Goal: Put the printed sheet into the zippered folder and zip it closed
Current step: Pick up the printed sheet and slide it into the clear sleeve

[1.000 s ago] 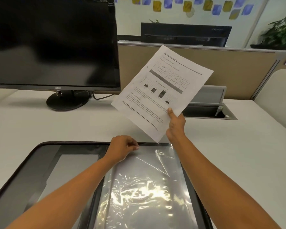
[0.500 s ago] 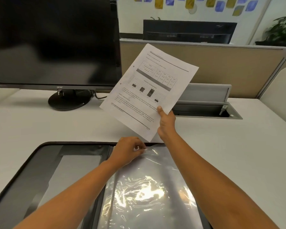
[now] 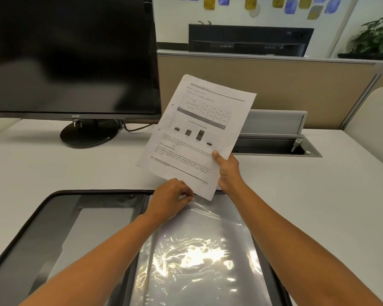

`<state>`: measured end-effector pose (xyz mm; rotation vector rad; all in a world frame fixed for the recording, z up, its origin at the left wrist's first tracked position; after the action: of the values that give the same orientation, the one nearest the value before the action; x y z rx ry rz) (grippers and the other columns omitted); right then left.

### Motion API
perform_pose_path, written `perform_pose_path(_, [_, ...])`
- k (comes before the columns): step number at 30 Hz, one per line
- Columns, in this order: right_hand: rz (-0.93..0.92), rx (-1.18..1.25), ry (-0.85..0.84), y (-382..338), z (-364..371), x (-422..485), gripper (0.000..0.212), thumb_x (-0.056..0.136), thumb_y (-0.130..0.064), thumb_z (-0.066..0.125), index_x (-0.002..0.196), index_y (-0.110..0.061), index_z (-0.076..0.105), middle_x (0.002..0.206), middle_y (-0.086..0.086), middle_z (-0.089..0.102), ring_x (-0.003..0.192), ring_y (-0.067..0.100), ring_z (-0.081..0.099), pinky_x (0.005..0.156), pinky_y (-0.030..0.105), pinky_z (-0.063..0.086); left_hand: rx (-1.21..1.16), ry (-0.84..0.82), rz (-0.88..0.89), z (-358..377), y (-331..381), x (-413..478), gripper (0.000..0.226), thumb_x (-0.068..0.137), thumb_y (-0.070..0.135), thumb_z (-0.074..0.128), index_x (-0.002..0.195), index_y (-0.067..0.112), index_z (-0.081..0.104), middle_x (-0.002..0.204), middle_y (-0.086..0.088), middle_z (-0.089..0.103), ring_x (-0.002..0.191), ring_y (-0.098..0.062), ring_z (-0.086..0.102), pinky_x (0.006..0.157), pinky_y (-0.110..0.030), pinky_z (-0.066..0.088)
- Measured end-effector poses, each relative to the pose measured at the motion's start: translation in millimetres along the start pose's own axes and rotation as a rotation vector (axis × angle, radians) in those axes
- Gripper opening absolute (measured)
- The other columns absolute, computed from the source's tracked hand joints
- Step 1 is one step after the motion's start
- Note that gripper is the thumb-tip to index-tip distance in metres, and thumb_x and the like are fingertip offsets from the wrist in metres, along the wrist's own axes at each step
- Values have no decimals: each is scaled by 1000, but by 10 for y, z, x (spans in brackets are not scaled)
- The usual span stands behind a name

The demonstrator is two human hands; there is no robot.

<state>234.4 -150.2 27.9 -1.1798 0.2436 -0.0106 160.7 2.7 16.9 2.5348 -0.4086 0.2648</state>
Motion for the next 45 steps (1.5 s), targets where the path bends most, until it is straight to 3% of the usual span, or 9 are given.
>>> perform_pose_path(7, [61, -131, -115, -105, -223, 44, 34, 86, -9, 58, 119, -6, 52, 125, 18, 58, 107, 33, 58, 87, 47, 49, 20, -56, -77, -53, -170, 10, 19, 76, 35, 70, 94, 27, 69, 86, 10, 66, 87, -4, 41, 64, -22, 36])
perform_pose_path(17, [230, -150, -263, -101, -500, 128, 43, 88, -4, 53, 130, -6, 45, 130, 20, 54, 116, 39, 53, 99, 59, 41, 68, -235, -154, -278, -514, 89, 10, 76, 32, 72, 84, 26, 71, 83, 9, 61, 87, -9, 41, 68, -24, 35])
perform_pose_path(23, [245, -204, -178, 40, -526, 143, 33, 86, -5, 57, 118, -8, 52, 125, 20, 57, 106, 36, 58, 84, 50, 51, -14, -329, -190, -413, -680, 75, 9, 76, 25, 73, 82, 21, 70, 81, 7, 58, 89, -12, 47, 78, -26, 40])
perform_pose_path(27, [223, -224, -176, 86, -522, 183, 33, 85, -5, 57, 117, -9, 51, 125, 20, 56, 106, 36, 58, 87, 51, 50, -22, -373, -183, -410, -697, 80, 7, 79, 20, 69, 84, 15, 68, 85, 5, 56, 89, -13, 46, 77, -23, 35])
perform_pose_path(32, [125, -483, -202, 91, -500, 202, 39, 89, -2, 52, 126, -10, 45, 129, 16, 54, 105, 29, 56, 91, 45, 49, 4, -401, -158, -399, -711, 95, 5, 86, 19, 61, 85, 16, 65, 90, 3, 54, 93, -16, 43, 81, -27, 35])
perform_pose_path(39, [138, -366, -206, 67, -533, 241, 42, 89, -5, 53, 129, -9, 43, 129, 16, 54, 106, 31, 57, 88, 46, 49, -137, -416, -230, -430, -684, 77, 10, 89, 15, 57, 79, 18, 57, 78, 14, 51, 73, -4, 43, 61, -7, 34])
perform_pose_path(45, [176, -297, -256, 67, -504, 256, 42, 87, -6, 55, 128, -11, 44, 126, 17, 56, 111, 35, 56, 94, 53, 47, -172, -467, -240, -506, -656, 88, 20, 88, 11, 57, 72, 23, 55, 75, 9, 56, 67, -4, 47, 62, -15, 36])
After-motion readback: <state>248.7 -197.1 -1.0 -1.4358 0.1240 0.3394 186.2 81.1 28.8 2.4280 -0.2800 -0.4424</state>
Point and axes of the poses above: each hand's wrist, its own x-axis towards the middle knuckle, its own z-axis out of the palm, y = z × x, the point moved 2 cm from there along x, towards the middle knuckle
